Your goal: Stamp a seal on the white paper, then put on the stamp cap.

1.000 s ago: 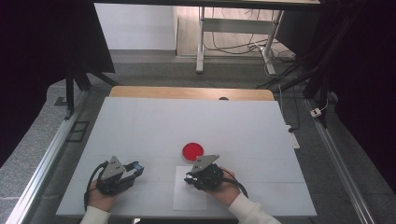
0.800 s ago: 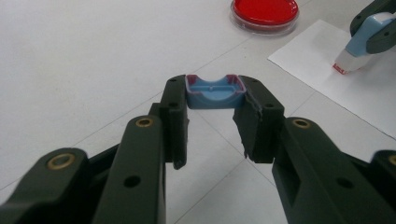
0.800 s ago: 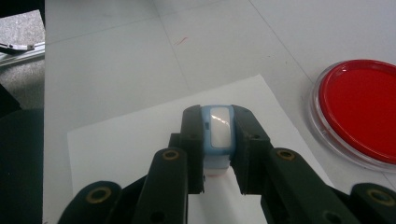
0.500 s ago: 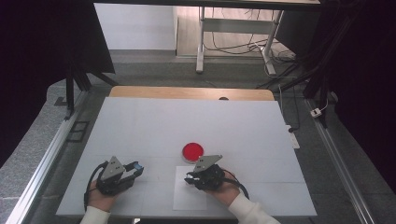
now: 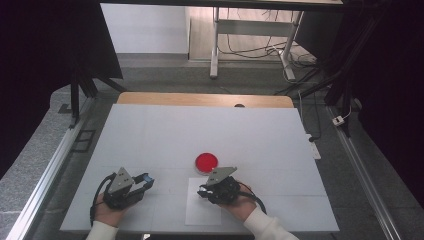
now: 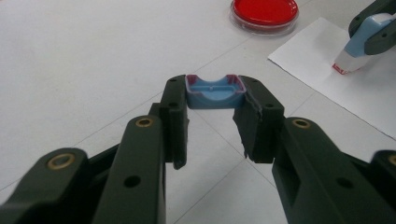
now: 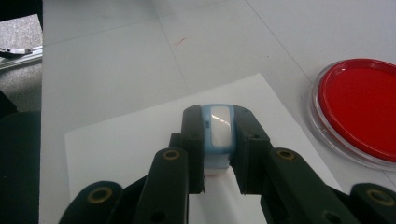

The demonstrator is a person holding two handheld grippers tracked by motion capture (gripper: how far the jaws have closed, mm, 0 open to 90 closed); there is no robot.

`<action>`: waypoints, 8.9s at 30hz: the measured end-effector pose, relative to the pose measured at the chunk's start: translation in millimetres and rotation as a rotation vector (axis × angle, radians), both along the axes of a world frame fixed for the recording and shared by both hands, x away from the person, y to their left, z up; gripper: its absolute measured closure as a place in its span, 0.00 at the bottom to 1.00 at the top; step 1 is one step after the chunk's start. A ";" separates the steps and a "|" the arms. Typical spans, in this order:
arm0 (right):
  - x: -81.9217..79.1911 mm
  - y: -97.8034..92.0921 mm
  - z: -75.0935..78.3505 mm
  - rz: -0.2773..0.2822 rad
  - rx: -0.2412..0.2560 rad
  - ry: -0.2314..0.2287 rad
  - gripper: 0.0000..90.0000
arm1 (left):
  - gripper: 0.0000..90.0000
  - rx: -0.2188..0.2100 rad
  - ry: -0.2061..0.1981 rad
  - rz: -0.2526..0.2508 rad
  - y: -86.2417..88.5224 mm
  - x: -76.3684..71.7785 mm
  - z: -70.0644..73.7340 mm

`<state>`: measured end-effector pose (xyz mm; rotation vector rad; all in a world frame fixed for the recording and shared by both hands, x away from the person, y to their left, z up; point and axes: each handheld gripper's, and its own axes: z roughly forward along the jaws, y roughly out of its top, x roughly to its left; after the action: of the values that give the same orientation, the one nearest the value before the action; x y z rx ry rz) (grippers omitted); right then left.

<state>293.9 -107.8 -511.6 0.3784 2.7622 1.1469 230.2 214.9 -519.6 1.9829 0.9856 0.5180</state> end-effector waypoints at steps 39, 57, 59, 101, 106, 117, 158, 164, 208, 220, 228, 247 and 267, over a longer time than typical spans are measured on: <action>-5.4 -6.8 8.9 -0.020 0.081 -0.033 0.83 | 0.72 -0.030 0.007 -0.002 2.2 0.8 0.3; -0.2 -23.8 23.0 -0.102 0.205 -0.016 0.83 | 0.72 -0.027 0.003 -0.006 1.0 0.1 0.6; 1.2 -27.1 24.9 -0.113 0.227 -0.013 0.83 | 0.72 -0.027 0.003 -0.007 0.9 0.2 0.6; 9.4 -48.4 40.5 -0.190 0.356 -0.002 0.83 | 0.72 -0.010 0.001 -0.051 -20.3 3.2 1.7; 8.5 -47.7 40.2 -0.190 0.358 -0.002 0.83 | 0.72 -0.006 0.002 -0.069 -31.0 5.3 2.1; 8.8 -47.3 36.2 -0.202 0.351 0.003 0.83 | 0.72 0.015 0.004 -0.105 -54.0 8.0 1.1; 6.6 -53.5 34.8 -0.250 0.393 -0.008 0.83 | 0.72 0.059 -0.004 -0.222 -108.5 19.4 0.6; 6.0 -53.6 35.6 -0.255 0.395 -0.006 0.83 | 0.72 0.059 -0.011 -0.231 -116.1 18.1 0.5; -2.3 -46.4 37.4 -0.285 0.416 0.009 0.83 | 0.72 0.062 -0.030 -0.264 -154.0 32.6 -0.5; -6.5 -41.3 34.8 -0.336 0.419 0.030 0.83 | 0.72 0.072 -0.048 -0.254 -155.8 32.0 -1.1; -6.1 -41.6 31.1 -0.356 0.431 0.052 0.83 | 0.72 0.075 -0.053 -0.249 -155.5 32.3 -1.0; -8.0 -39.7 28.7 -0.384 0.428 0.072 0.83 | 0.72 0.086 -0.057 -0.246 -157.9 30.8 -1.8; -7.1 -41.2 27.5 -0.455 0.461 0.160 0.83 | 0.72 0.111 -0.081 -0.237 -160.2 28.6 -3.0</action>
<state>286.8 -149.1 -484.1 1.1199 2.3079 1.6545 258.9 54.7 -522.6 2.1250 0.6727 0.5251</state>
